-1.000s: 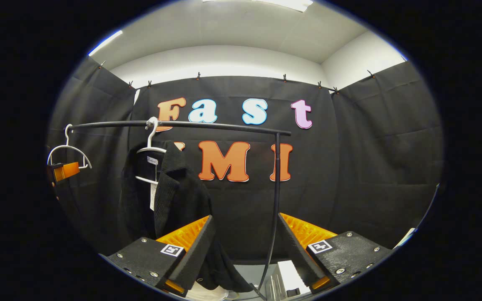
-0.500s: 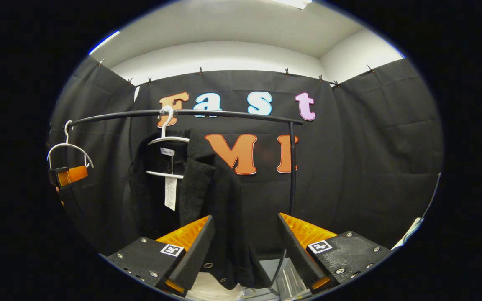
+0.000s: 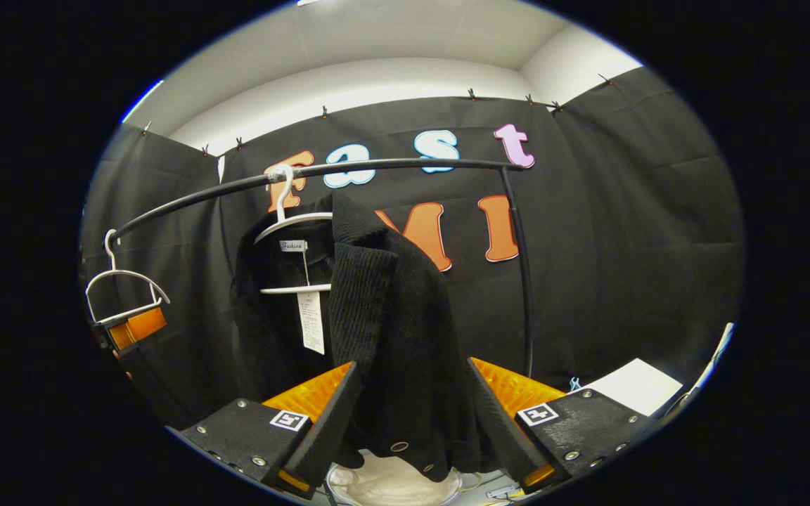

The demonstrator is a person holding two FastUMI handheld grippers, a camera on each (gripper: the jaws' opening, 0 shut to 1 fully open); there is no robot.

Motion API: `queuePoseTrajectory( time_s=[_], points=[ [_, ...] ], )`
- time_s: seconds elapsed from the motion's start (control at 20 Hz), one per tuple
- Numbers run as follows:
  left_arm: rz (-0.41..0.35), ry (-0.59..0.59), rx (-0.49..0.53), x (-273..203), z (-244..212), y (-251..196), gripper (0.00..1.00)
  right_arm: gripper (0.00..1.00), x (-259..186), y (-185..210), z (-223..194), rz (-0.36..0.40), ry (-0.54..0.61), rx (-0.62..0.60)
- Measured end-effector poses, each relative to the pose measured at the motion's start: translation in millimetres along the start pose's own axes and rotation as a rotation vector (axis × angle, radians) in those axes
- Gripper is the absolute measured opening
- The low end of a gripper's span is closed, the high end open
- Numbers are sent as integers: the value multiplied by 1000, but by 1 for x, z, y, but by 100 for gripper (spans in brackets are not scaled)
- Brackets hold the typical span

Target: Grasp the clothes on the hanger with both hands and then place them into the laundry hamper below.

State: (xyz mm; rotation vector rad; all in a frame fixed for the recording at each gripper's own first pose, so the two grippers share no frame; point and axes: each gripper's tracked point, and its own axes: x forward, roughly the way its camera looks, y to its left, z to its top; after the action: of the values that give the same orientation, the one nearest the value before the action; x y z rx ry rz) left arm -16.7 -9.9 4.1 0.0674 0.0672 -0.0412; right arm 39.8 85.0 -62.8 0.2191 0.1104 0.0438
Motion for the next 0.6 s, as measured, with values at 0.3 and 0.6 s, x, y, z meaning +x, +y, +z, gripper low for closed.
queuePoseTrajectory(
  time_s=[0.3, 0.6],
  points=[
    [-7, 15, 6, -1, -3, 0, 97, 94, 25, 12, -14, 59, 49, 59],
    [-18, 28, 3, -1, -7, -2, 93, 94, 56, 11, -25, 97, 98, 105]
  ],
)
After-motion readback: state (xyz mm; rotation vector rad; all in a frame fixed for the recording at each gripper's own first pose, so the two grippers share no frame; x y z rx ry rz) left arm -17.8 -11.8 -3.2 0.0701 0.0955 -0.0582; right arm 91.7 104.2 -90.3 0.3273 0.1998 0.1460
